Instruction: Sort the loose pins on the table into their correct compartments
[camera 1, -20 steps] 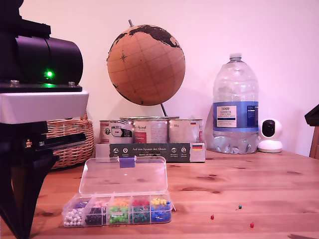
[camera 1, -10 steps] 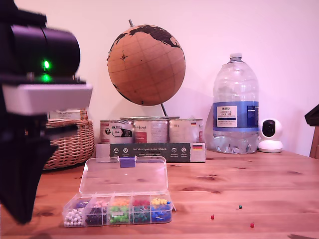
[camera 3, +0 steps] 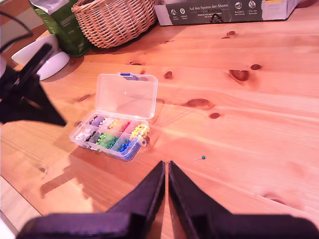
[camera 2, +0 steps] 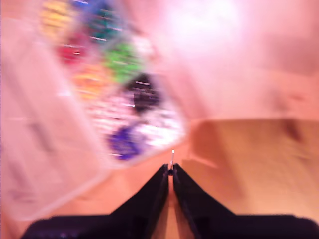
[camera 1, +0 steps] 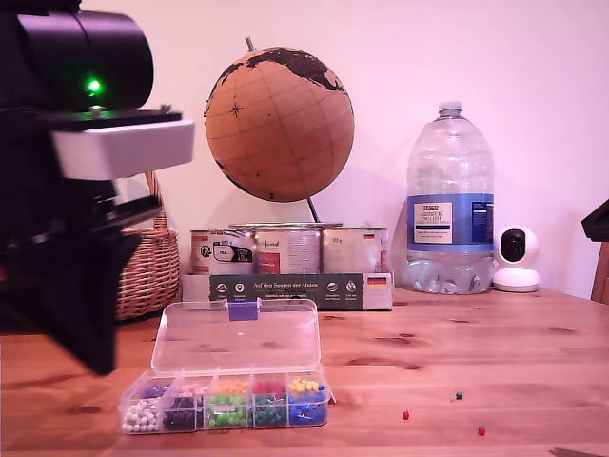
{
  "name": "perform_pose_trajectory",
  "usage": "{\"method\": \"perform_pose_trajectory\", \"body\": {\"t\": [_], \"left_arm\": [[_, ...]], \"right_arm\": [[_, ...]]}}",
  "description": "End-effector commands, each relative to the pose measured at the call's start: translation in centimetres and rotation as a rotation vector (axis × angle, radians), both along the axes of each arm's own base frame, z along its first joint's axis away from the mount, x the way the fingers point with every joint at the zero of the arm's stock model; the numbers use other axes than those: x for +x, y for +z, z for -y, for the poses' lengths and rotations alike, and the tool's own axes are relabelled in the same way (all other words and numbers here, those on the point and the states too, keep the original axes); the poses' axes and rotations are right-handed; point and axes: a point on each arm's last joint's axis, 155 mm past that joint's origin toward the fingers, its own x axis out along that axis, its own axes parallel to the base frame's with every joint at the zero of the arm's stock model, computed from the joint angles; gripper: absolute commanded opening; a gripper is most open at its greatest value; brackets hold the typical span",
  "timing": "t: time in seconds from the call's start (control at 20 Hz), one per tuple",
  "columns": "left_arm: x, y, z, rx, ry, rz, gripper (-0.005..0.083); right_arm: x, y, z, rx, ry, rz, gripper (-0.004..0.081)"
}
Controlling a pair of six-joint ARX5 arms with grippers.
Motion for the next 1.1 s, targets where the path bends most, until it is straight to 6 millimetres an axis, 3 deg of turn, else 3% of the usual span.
{"method": "perform_pose_trajectory", "body": {"t": [0.0, 0.3, 1.05], "left_arm": [[0.7, 0.3, 0.2, -0.024, 0.014, 0.026, -0.0017], [3.1, 1.7, 1.5, -0.137, 0.027, 0.091, -0.0019], [2.6, 0.0, 1.7, -0.151, 0.021, 0.013, -0.0021]], "right_arm": [[0.0, 0.4, -0.2, 0.004, 0.007, 0.006, -0.0012], [0.0, 0.4, -0.2, 0.004, 0.007, 0.006, -0.0012], [0.0, 0.4, -0.1, 0.003, 0.005, 0.007, -0.0012]]}}
